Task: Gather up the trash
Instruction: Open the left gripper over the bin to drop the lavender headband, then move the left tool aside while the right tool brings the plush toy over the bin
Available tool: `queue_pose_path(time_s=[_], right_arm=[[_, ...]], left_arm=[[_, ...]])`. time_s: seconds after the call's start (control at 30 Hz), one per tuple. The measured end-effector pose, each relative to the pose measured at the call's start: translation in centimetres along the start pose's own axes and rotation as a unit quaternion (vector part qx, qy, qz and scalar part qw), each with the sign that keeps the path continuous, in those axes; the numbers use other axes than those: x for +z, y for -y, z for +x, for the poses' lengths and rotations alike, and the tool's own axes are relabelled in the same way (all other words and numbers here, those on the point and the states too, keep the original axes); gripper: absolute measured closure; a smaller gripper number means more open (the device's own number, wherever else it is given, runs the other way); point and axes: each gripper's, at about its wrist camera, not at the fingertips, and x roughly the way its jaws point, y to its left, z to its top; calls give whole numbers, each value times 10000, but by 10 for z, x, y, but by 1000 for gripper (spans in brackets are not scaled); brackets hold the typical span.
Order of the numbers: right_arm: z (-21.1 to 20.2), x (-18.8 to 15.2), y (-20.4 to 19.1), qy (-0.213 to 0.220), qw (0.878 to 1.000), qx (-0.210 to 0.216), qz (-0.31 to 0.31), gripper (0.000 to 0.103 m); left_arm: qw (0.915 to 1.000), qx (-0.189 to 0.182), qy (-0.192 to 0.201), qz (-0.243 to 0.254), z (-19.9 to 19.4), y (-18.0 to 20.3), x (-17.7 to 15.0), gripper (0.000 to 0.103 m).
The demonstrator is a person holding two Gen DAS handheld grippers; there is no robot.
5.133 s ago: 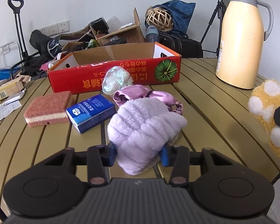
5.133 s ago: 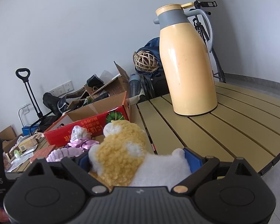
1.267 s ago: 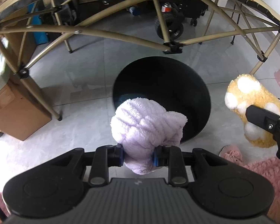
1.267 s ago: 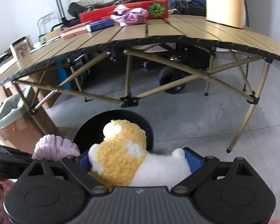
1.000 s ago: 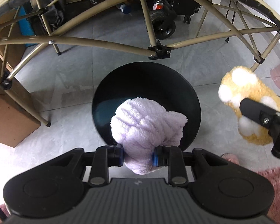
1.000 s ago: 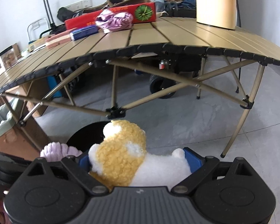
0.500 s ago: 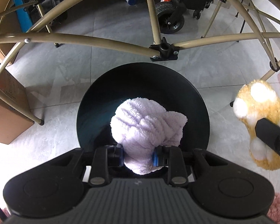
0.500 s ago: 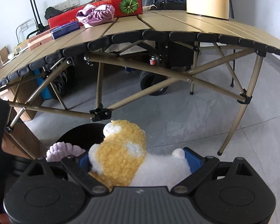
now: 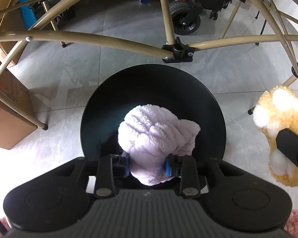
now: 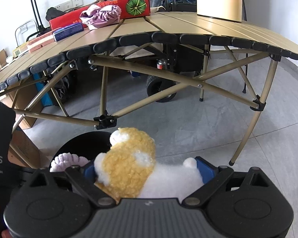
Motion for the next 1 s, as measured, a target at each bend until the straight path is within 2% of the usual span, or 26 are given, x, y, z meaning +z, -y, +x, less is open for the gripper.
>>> queue_pose_path(time_s=[0.03,0.1,0.17,0.23,0.47,0.83,1.0], right_arm=[[0,0,0,3,10000,4,-3,8],[0,0,-1,11,10000,9,-12,8],[0,0,-1,18,10000,5,-17,8],[0,1,0,22,10000,-3,-11,8],[0,0,0,22,10000,-1,-17,8],[0,0,-1,29,10000,-1,-13,8],[-2,0,1,70,10000,7,16,8]], left_arm=[[10000,25,11,-8,0,0,0,66],[10000,5,22,-30,-1,-1,1,50],[9999,-14,24,-144,-2,-3,1,12],[9996,47,73,-264,-4,-7,2,5],[9996,59,-35,-285,0,-8,2,4],[9997,84,10,-243,-4,-7,1,4],[9995,125,152,-240,-14,-9,1,2]])
